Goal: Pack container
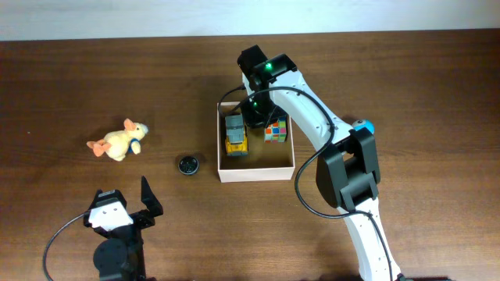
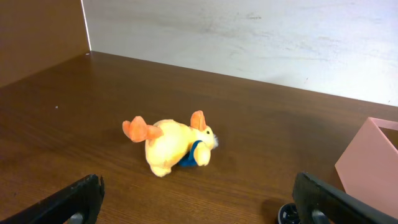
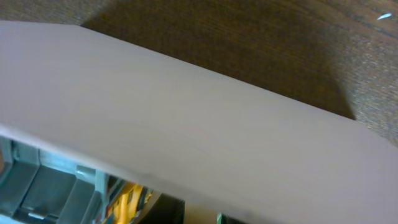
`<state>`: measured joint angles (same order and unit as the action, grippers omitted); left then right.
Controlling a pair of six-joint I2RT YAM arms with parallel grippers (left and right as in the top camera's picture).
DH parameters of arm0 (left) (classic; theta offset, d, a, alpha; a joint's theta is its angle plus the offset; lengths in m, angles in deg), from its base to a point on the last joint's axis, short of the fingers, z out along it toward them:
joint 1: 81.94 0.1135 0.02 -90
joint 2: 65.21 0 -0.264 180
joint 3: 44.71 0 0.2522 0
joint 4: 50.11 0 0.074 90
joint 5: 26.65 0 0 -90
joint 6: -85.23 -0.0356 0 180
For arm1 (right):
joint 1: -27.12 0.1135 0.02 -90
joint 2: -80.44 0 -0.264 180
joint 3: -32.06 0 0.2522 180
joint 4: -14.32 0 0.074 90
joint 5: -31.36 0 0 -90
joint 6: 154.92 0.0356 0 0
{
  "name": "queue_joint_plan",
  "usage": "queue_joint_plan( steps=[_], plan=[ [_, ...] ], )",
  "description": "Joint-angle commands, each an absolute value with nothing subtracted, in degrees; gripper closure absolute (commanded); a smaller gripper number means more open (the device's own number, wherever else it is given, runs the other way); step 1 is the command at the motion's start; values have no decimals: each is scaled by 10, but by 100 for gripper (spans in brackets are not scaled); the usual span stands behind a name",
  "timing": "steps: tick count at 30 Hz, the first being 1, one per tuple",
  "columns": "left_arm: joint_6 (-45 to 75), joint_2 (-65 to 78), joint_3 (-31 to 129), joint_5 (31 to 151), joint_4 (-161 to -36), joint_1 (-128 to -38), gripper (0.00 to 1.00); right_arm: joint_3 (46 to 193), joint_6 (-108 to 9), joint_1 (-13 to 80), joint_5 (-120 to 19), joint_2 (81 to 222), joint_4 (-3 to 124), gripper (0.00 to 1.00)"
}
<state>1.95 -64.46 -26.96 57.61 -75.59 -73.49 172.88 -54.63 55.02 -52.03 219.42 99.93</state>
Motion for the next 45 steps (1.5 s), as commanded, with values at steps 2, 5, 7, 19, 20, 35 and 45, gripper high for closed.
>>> queue_joint_plan(
  steps=[2,5,7,19,20,35,45],
  plan=[
    [18,-645,-274,586,-754,-731,1,1723,-556,555,-535,2204,1001,84],
    [18,-645,-274,586,-754,-731,1,1723,-571,555,-536,2204,1003,84],
    [18,-645,-274,586,-754,-731,1,1723,-575,555,-543,2204,1003,84],
    [18,-645,-274,586,-754,-731,1,1723,-587,555,-548,2204,1002,84],
    [18,-645,-274,586,-754,-731,1,1723,-587,555,-548,2204,1002,84],
    [18,-645,-274,586,-754,-731,1,1723,-596,550,-556,2204,1003,84],
    [18,-645,-274,586,-754,-731,1,1723,-596,573,-512,2204,998,84]
  ],
)
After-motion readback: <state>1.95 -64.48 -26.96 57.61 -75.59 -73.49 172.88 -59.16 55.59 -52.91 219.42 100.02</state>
